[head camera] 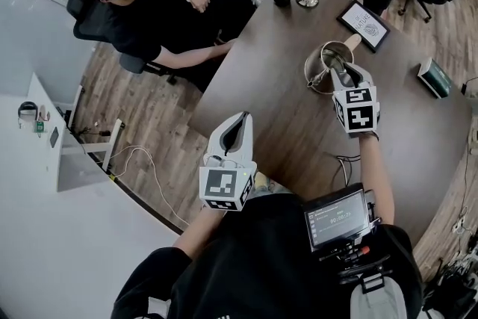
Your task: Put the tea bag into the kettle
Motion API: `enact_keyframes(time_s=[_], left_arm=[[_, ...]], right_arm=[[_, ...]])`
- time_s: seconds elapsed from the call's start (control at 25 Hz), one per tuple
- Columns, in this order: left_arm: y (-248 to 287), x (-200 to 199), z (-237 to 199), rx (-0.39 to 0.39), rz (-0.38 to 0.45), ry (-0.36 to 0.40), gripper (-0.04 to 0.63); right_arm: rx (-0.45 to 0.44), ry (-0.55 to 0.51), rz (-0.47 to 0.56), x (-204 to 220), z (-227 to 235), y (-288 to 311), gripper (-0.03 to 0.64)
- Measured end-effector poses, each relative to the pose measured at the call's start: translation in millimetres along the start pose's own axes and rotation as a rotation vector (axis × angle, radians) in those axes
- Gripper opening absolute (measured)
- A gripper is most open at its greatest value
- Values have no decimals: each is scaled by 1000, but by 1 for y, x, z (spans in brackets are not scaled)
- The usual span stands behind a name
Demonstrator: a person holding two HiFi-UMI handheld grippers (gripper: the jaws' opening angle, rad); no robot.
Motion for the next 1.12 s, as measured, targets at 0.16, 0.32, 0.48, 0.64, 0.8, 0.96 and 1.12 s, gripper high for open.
enact_keyframes(time_s=[0.16,0.32,0.48,0.64,0.8,0.96,1.12], left_arm=[[-10,-2,-4,22,21,-7,2],[-19,-4,-2,58,47,-11,3],[-36,-1,4,105,71,-14,2],[-56,2,14,164,93,1,3],[-84,7,26,201,106,9,2],[-107,11,37,266,132,22,2],[-135,20,52,341,139,26,2]], right_arm=[[26,6,63,-13,-20,-32,109],[35,104,146,-12,-46,-72,25],[28,108,189,-7,-82,-111,6],[23,125,205,2,-113,-149,6],[50,141,217,17,-141,-191,6],[105,149,255,24,-166,-231,6],[158,160,271,41,-192,-268,6]])
Point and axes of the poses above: the fingertips, and each gripper's own axes: y forward along the fingers, z to its right, x out of its underside, the point moved 3 cm from there along -y, backward along the fingers, and after that the axes turned 3 degrees about z, right-handed, at the moved point
